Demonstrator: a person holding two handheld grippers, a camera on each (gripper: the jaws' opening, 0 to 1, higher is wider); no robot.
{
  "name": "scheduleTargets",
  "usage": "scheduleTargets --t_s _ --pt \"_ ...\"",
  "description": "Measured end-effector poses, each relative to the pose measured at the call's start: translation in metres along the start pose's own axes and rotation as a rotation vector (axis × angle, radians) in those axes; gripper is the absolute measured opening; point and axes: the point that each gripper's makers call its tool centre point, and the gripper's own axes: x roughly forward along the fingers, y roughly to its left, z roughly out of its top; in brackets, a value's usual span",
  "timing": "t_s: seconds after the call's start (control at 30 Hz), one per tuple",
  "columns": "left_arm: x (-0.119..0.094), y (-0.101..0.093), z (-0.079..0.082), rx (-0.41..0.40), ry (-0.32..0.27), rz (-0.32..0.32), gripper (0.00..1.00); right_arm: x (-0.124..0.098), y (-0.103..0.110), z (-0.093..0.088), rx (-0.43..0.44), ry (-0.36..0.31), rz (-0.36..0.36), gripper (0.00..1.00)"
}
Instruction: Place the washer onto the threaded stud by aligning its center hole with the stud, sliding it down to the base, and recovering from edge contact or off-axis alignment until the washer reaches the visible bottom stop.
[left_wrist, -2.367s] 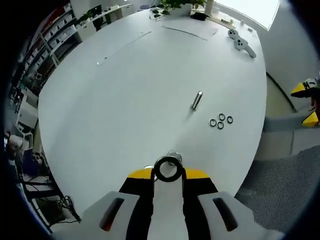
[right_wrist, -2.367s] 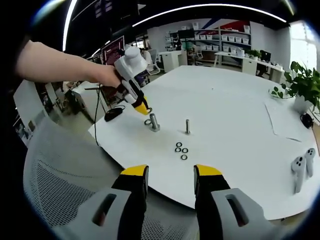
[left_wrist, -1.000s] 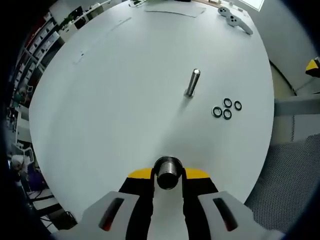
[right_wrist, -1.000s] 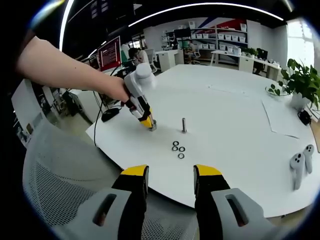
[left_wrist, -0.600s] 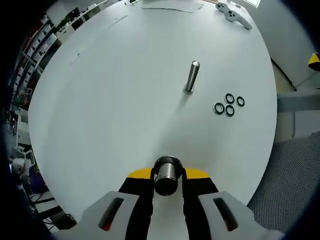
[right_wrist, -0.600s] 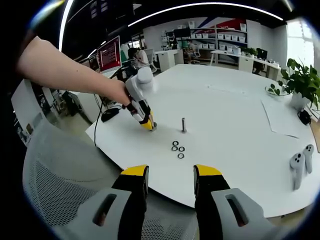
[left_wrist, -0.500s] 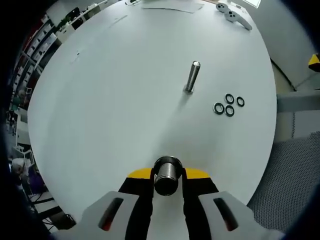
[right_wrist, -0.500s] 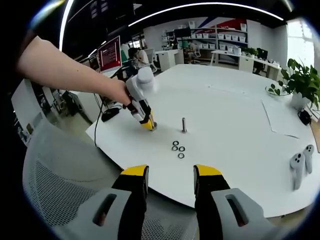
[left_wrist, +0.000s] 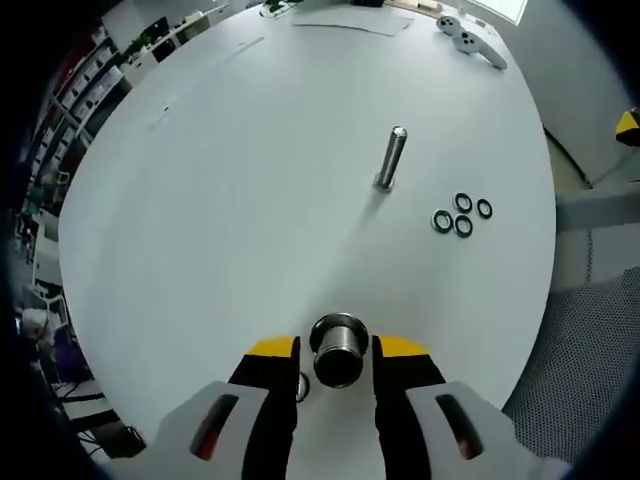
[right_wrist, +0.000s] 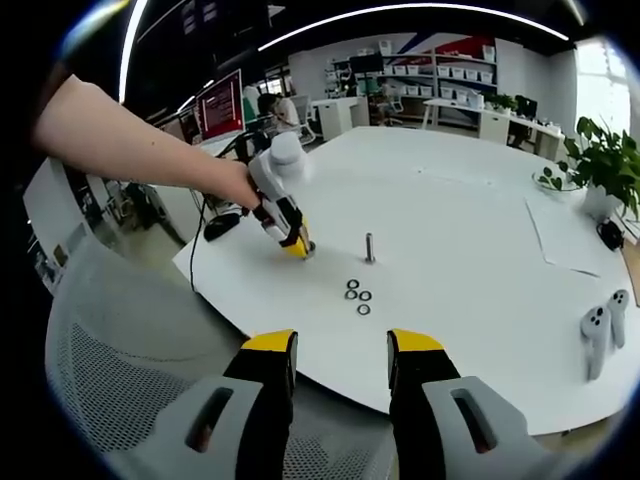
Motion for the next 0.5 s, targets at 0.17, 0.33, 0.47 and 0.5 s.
scheduleTargets --t_s 0.17,0.33,0.47,0.5 --pt "-0.005 0.004 -0.007 -0.014 -0.006 0.005 0.29 0.0 0.001 -0.001 -0.005 0.004 0.002 0.38" --pt "-0.004 0.008 -0.023 -0.034 0.016 0.011 0.3 0.001 0.002 -0.001 -0.015 0.008 0.007 0.38" --pt "-0.004 0.014 -0.033 -0.049 0.022 0.024 0.31 0.0 0.001 -0.001 -0.01 0.006 0.003 0.38" --pt "-0.004 0.015 -0.034 -0.049 0.021 0.027 0.31 0.0 0.0 -0.001 -0.009 0.006 0.003 0.38"
